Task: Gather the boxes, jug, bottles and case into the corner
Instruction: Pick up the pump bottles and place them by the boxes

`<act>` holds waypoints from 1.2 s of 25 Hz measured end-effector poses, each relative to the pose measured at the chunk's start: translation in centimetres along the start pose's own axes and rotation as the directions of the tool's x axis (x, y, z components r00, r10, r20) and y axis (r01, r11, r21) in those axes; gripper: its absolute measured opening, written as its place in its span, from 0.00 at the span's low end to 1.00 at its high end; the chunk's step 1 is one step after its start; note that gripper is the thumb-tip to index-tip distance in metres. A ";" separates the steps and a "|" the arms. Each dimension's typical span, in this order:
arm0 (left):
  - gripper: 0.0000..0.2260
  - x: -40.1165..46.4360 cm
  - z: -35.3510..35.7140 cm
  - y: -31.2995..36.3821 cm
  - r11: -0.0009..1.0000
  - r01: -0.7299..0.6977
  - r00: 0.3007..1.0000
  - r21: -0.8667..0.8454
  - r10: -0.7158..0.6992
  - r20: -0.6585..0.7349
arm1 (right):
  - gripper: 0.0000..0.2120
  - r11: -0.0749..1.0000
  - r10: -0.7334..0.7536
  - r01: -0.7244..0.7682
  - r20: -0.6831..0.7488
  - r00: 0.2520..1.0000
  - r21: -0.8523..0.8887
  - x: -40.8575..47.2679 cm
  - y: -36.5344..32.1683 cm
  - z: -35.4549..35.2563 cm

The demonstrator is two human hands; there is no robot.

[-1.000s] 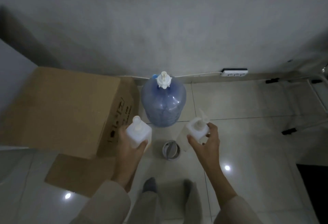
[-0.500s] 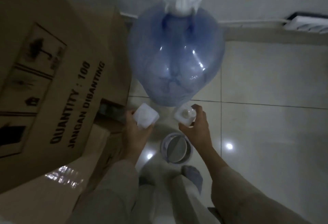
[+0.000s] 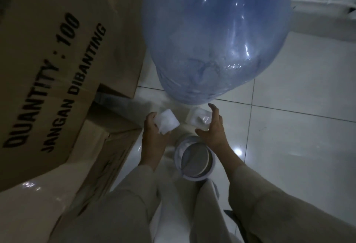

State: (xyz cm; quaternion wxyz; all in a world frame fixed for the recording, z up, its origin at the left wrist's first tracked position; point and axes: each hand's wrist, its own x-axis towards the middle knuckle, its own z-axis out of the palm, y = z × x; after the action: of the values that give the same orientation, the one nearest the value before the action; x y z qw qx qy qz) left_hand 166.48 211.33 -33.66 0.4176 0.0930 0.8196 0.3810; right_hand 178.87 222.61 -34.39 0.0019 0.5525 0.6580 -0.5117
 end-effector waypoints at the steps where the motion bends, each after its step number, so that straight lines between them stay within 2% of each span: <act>1: 0.30 -0.7 -0.7 0.7 1.000 0.012 1.000 -0.024 -0.012 0.018 | 0.41 1.000 0.010 -0.010 0.001 1.000 0.011 -0.9 -0.8 -0.3; 3: 0.33 -2.8 -2.8 2.6 0.998 0.012 0.999 -0.055 -0.009 0.046 | 0.40 1.000 0.010 -0.009 -0.031 0.999 0.025 -3.3 -2.9 -1.4; 8: 0.24 -10.1 -9.3 8.3 0.997 -0.055 0.995 -0.056 0.060 0.084 | 0.38 0.997 0.007 0.007 -0.200 0.980 0.072 -10.8 -11.5 -4.8; 11: 0.18 -16.3 -14.2 13.6 0.982 -0.138 0.984 -0.133 0.151 0.097 | 0.30 0.970 -0.152 0.207 -0.351 0.924 0.126 -15.7 -18.7 -6.3; 13: 0.15 -21.2 -18.1 17.7 0.968 -0.208 0.974 -0.141 0.218 0.060 | 0.24 0.910 -0.279 0.361 -0.344 0.896 0.203 -19.5 -24.5 -7.1; 16: 0.13 -28.4 -23.6 22.9 0.933 -0.342 0.940 -0.113 0.341 -0.028 | 0.20 0.813 -0.443 0.516 -0.288 0.849 0.269 -25.8 -33.1 -8.0; 20: 0.12 -37.9 -31.1 26.9 0.883 -0.465 0.862 -0.060 0.436 -0.257 | 0.18 0.656 -0.618 0.654 -0.229 0.752 0.376 -34.2 -42.7 -8.9; 22: 0.12 -42.2 -34.5 27.3 0.871 -0.490 0.797 -0.024 0.437 -0.417 | 0.18 0.569 -0.746 0.728 -0.132 0.653 0.382 -38.0 -46.3 -8.6; 25: 0.13 -48.1 -39.6 26.3 0.874 -0.486 0.638 -0.003 0.353 -0.684 | 0.16 0.446 -0.887 0.821 0.056 0.458 0.358 -43.0 -50.9 -6.9; 27: 0.11 -52.2 -43.1 24.2 0.879 -0.477 0.504 -0.010 0.264 -0.822 | 0.15 0.363 -0.930 0.855 0.197 0.310 0.370 -46.7 -53.1 -4.9; 30: 0.10 -58.3 -47.7 20.0 0.895 -0.445 0.339 -0.008 0.161 -0.927 | 0.13 0.241 -0.932 0.875 0.351 0.089 0.419 -52.5 -55.5 -0.8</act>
State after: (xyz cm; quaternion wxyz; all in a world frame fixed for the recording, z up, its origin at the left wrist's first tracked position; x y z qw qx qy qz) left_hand 164.05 171.65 33.36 -0.1675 -0.0329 0.8216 0.5439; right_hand 159.33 192.52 33.08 -0.1562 -0.1406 0.7969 -0.5664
